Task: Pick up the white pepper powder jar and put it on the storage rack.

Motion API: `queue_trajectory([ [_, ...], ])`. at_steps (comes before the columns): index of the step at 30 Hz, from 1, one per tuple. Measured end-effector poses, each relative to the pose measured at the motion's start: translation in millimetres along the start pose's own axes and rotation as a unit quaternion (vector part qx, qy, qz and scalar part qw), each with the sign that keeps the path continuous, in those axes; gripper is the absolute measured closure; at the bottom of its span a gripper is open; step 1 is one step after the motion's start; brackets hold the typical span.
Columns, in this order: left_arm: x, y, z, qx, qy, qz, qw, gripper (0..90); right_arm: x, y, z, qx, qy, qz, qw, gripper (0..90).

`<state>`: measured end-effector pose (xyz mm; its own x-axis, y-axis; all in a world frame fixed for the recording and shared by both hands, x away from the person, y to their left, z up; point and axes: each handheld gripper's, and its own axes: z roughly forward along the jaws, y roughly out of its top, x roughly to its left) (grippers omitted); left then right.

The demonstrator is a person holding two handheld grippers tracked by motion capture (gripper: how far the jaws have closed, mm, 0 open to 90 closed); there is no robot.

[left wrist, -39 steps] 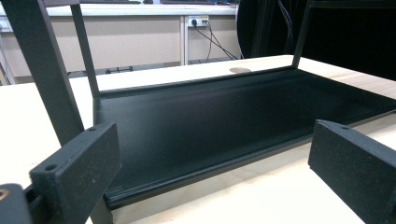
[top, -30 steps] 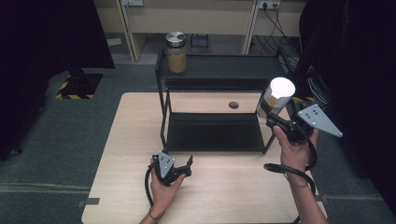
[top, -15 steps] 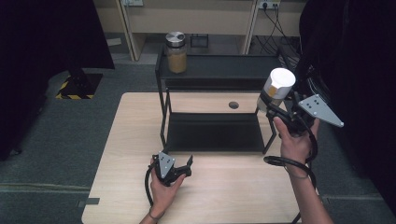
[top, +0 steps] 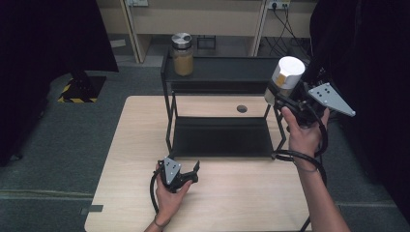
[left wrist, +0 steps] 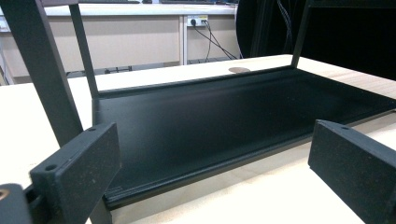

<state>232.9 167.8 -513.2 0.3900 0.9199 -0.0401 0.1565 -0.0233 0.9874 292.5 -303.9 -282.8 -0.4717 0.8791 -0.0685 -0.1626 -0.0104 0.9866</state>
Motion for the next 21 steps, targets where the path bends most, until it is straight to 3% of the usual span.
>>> queue_trajectory([
  [21,0.0,0.4,0.2,0.001,-0.001,0.002,1.0,1.7,-9.1,27.0,43.7,0.01,-0.016,0.001,0.9998,31.0],
])
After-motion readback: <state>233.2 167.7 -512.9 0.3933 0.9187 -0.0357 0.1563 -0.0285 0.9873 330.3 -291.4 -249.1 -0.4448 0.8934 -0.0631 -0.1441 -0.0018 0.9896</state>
